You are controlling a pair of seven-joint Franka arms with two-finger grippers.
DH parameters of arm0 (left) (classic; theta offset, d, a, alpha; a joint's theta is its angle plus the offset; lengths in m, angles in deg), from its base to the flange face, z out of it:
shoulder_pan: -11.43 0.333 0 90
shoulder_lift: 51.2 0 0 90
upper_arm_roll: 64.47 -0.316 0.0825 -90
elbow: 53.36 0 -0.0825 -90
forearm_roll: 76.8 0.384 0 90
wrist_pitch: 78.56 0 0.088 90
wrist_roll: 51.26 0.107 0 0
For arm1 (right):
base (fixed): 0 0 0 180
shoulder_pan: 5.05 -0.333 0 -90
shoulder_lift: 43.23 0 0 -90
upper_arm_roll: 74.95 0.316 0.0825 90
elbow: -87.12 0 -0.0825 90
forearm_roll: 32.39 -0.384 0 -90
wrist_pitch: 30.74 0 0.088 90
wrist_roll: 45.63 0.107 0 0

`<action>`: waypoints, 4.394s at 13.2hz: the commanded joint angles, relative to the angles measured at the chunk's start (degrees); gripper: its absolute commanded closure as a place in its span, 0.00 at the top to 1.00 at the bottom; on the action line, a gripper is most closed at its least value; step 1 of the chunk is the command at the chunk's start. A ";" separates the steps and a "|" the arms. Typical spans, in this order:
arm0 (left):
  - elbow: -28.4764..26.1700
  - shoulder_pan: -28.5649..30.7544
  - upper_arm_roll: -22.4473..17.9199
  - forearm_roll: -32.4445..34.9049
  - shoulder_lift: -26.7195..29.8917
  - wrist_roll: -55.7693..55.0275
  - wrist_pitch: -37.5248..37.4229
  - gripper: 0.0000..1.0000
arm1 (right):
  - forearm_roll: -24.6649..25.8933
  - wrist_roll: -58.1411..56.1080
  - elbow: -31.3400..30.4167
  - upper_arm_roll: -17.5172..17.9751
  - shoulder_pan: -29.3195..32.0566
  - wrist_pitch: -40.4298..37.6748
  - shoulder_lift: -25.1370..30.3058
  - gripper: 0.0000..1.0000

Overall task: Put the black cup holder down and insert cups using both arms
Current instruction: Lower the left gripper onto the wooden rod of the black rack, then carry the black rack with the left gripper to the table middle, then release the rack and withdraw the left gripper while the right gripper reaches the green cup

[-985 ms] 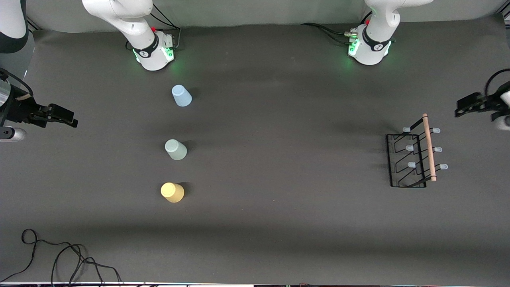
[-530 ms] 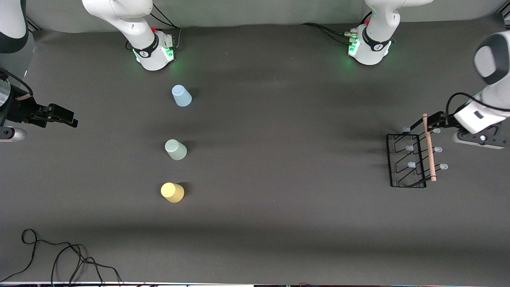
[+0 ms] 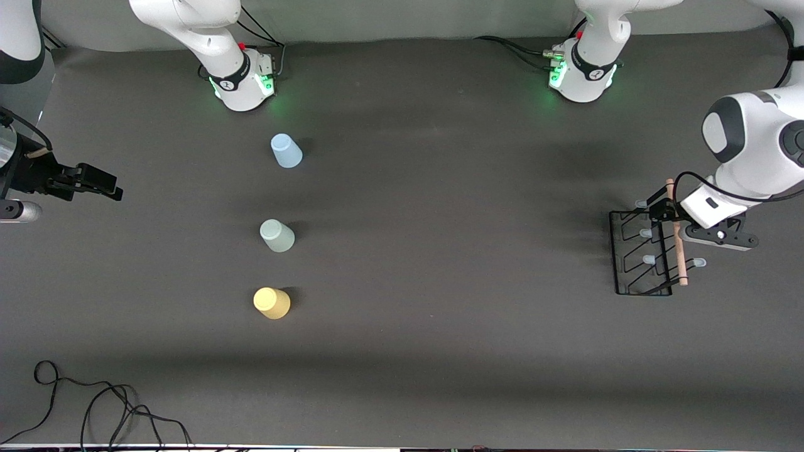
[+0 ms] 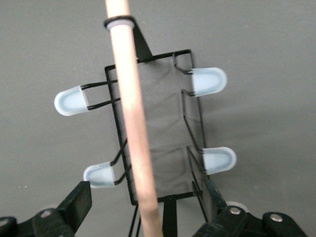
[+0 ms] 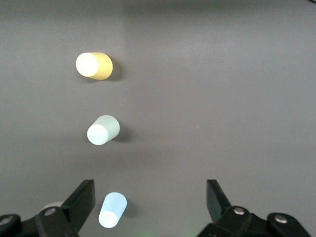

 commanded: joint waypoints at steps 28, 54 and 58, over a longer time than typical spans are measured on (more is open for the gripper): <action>27.51 -9.30 8.45 -2.09 3.64 -29.28 -34.81 0.00 | 1.07 -0.83 -0.50 -0.18 -0.29 -0.57 1.02 1.00; 60.83 -46.67 21.13 11.17 -38.20 -86.99 -17.84 0.00 | 1.07 0.40 -0.32 -0.18 -0.38 -1.89 1.02 1.00; 59.95 -46.67 21.13 13.64 -39.08 -86.46 -15.65 0.00 | 0.28 9.52 -0.41 0.34 -3.52 -2.60 0.93 1.00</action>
